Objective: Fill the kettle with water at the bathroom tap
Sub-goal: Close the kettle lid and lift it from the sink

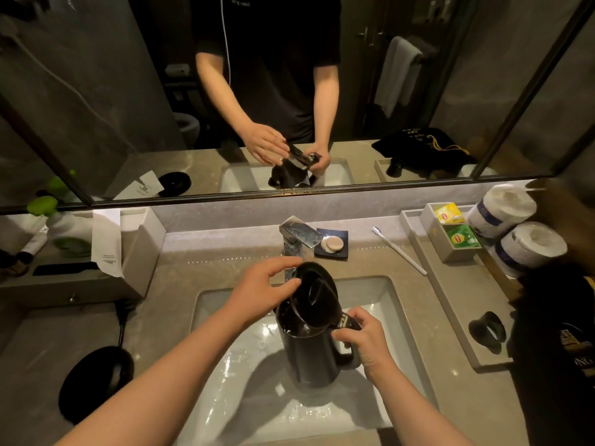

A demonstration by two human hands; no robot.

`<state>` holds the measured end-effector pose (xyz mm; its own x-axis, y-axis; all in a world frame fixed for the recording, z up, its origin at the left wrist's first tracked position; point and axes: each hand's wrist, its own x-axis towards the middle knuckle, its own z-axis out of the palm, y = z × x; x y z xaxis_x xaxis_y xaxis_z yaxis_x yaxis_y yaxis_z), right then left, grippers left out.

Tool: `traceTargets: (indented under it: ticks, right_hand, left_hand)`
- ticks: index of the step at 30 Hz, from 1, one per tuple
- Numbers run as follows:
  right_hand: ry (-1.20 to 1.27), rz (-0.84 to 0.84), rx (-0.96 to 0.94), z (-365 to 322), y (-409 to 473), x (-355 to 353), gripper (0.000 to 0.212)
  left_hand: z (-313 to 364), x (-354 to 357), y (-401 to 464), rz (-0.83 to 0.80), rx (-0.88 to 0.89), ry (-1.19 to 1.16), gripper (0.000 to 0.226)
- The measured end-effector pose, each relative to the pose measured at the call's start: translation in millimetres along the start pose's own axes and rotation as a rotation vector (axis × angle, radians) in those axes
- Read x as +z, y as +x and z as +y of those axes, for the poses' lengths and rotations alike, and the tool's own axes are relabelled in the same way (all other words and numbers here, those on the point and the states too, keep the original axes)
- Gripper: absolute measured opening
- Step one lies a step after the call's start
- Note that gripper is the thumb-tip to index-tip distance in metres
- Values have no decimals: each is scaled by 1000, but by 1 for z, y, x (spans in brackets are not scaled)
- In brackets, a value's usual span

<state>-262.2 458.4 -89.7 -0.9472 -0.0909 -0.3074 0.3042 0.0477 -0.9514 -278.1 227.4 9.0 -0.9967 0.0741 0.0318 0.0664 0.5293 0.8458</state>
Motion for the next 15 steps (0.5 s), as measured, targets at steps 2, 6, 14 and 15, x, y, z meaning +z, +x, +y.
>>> traceTargets:
  ticks: [2,6,14,15]
  right_hand:
    - [-8,-14,-24,-7,-7,1,25]
    - [2,-42,-68,-23,-20,6,25]
    - [98,-91,-181,-58,-44,25,30]
    - [105,-100,-201,-63,-46,28,30]
  left_hand:
    - [-2,-5,-13,69,-20,27,37]
    - [-9,-13,-43,163,-40,126,28]
    - [0,-29,-88,226,-35,265,34]
    - [4,-32,-92,249,-21,264,34]
